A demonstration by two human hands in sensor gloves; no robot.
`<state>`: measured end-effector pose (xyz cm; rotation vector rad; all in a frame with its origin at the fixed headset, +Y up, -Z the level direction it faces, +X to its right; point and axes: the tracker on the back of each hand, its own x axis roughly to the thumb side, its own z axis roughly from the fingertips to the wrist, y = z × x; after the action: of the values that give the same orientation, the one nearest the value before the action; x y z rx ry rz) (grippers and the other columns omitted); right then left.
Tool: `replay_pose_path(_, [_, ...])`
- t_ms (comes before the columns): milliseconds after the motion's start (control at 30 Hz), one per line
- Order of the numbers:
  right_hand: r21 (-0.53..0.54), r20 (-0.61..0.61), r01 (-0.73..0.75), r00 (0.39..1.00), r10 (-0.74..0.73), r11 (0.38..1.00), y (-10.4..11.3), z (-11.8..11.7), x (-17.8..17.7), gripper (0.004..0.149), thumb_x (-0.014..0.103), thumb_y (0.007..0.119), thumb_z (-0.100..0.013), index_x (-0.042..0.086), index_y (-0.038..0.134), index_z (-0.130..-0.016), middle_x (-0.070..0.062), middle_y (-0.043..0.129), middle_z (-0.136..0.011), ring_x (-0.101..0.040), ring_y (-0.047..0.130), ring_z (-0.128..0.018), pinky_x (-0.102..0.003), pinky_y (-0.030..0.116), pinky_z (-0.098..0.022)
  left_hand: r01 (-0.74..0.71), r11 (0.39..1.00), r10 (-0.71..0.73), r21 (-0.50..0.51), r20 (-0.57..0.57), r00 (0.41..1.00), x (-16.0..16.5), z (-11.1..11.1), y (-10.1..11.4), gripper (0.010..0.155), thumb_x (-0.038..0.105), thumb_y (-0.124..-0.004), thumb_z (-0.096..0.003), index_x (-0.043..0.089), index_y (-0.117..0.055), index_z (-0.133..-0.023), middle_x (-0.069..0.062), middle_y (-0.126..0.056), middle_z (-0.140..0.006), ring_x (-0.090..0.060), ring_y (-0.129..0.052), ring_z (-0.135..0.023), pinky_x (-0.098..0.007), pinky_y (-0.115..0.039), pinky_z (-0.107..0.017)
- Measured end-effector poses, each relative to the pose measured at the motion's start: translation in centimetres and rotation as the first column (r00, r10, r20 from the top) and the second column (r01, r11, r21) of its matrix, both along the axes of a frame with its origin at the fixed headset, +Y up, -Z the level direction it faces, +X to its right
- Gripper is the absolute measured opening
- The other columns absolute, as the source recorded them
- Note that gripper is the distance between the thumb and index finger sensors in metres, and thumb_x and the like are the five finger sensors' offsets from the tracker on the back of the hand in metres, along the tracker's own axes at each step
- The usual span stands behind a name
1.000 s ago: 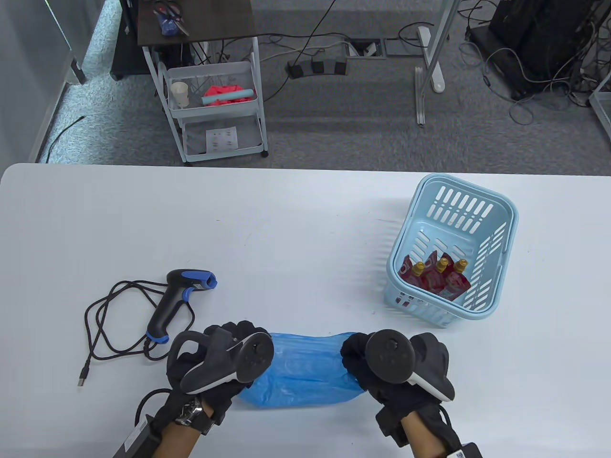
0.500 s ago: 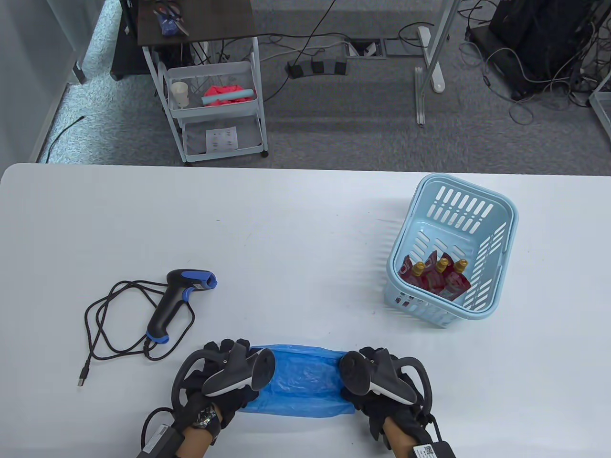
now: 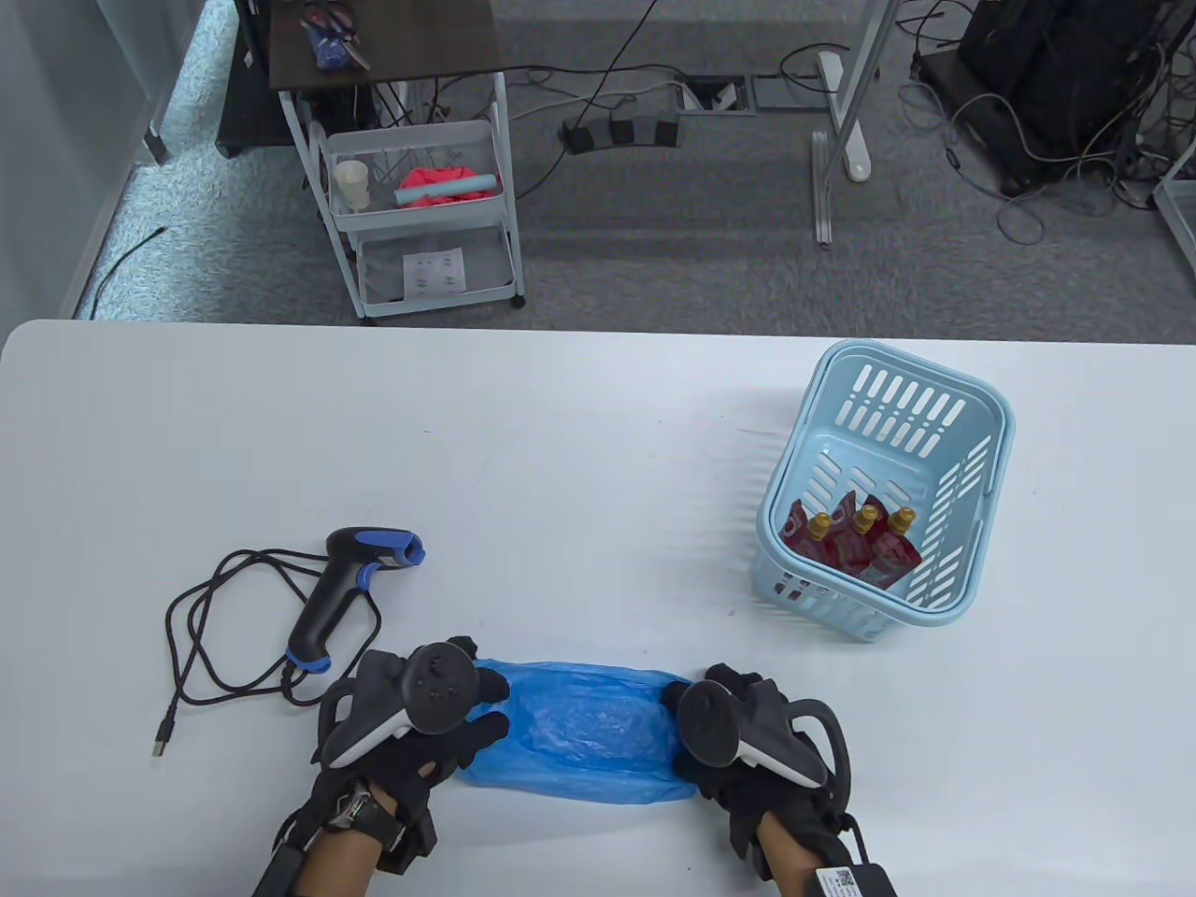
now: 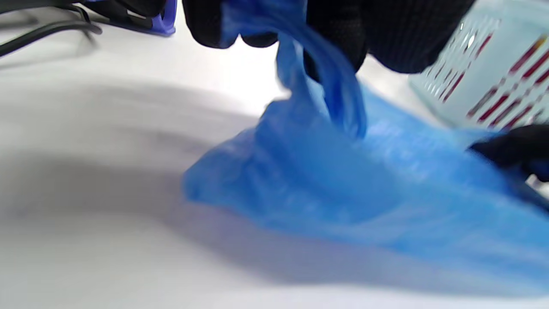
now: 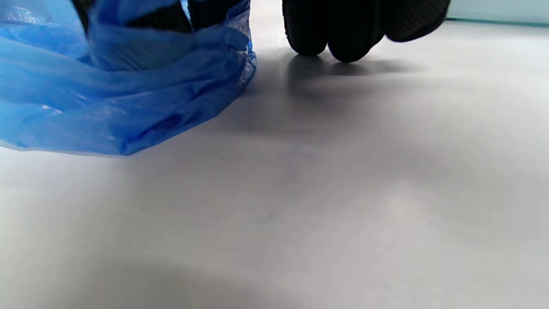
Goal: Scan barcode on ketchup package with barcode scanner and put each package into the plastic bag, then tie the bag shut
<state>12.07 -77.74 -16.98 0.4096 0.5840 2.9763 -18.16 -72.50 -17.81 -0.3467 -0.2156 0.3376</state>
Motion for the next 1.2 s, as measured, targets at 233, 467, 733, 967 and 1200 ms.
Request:
replay_pose_path(233, [0.006, -0.009, -0.007, 1.0, 0.007, 1.0, 0.0, 0.0, -0.1, 0.073, 0.044, 0.086, -0.045, 0.028, 0.053, -0.108, -0.025, 0.044, -0.113, -0.049, 0.049, -0.096, -0.064, 0.048, -0.072, 0.123, 0.982, -0.128, 0.145, 0.02, 0.992, 1.9, 0.3, 2.8, 0.044, 0.05, -0.074, -0.0475, 0.029, -0.09, -0.083, -0.004, -0.056, -0.116, -0.04, -0.062, -0.108, -0.064, -0.053, -0.077])
replay_pose_path(467, [0.007, -0.02, -0.02, 1.0, 0.02, 1.0, 0.1, 0.0, -0.3, 0.073, 0.044, 0.086, -0.045, 0.027, 0.053, -0.108, -0.024, 0.043, -0.113, -0.049, 0.049, -0.097, -0.064, 0.048, -0.072, 0.375, 0.918, -0.393, 0.125, 0.175, 0.903, 6.8, 0.3, -0.5, 0.04, 0.038, -0.081, -0.0466, 0.033, -0.088, -0.086, -0.002, -0.036, -0.121, -0.038, -0.035, -0.116, -0.066, -0.04, -0.081])
replay_pose_path(733, [-0.015, 0.001, 0.0, 1.0, 0.0, 1.0, 0.0, -0.2, 0.1, 0.072, 0.045, 0.086, -0.045, 0.029, 0.052, -0.108, -0.023, 0.039, -0.114, -0.048, 0.046, -0.096, -0.064, 0.047, -0.072, 0.534, 0.844, -0.524, 0.045, 0.279, 0.805, 6.9, 1.0, -4.1, 0.065, 0.052, -0.09, -0.0364, 0.036, -0.072, -0.097, -0.008, -0.024, -0.122, -0.04, -0.026, -0.116, -0.068, -0.034, -0.081])
replay_pose_path(967, [-0.039, 0.027, 0.052, 0.998, -0.051, 0.998, 0.0, -0.8, 0.9, 0.074, 0.045, 0.086, -0.046, 0.031, 0.05, -0.109, -0.023, 0.036, -0.114, -0.048, 0.044, -0.097, -0.064, 0.046, -0.073, 0.539, 0.839, -0.507, -0.076, 0.25, 0.825, 4.9, 0.7, -5.0, 0.097, 0.06, -0.087, -0.0337, 0.032, -0.039, -0.114, -0.008, -0.022, -0.122, -0.042, -0.026, -0.116, -0.07, -0.031, -0.08])
replay_pose_path(1200, [-0.085, 0.118, 0.32, 0.943, -0.31, 0.943, 0.6, -1.1, 2.7, 0.071, 0.038, 0.087, -0.047, 0.032, 0.053, -0.108, -0.025, 0.041, -0.113, -0.049, 0.047, -0.095, -0.063, 0.048, -0.072, 0.505, 0.855, -0.471, -0.115, 0.233, 0.851, 4.1, 0.3, -5.5, 0.108, 0.062, -0.086, -0.0296, 0.027, -0.029, -0.114, -0.009, -0.023, -0.121, -0.041, -0.028, -0.116, -0.067, -0.032, -0.081])
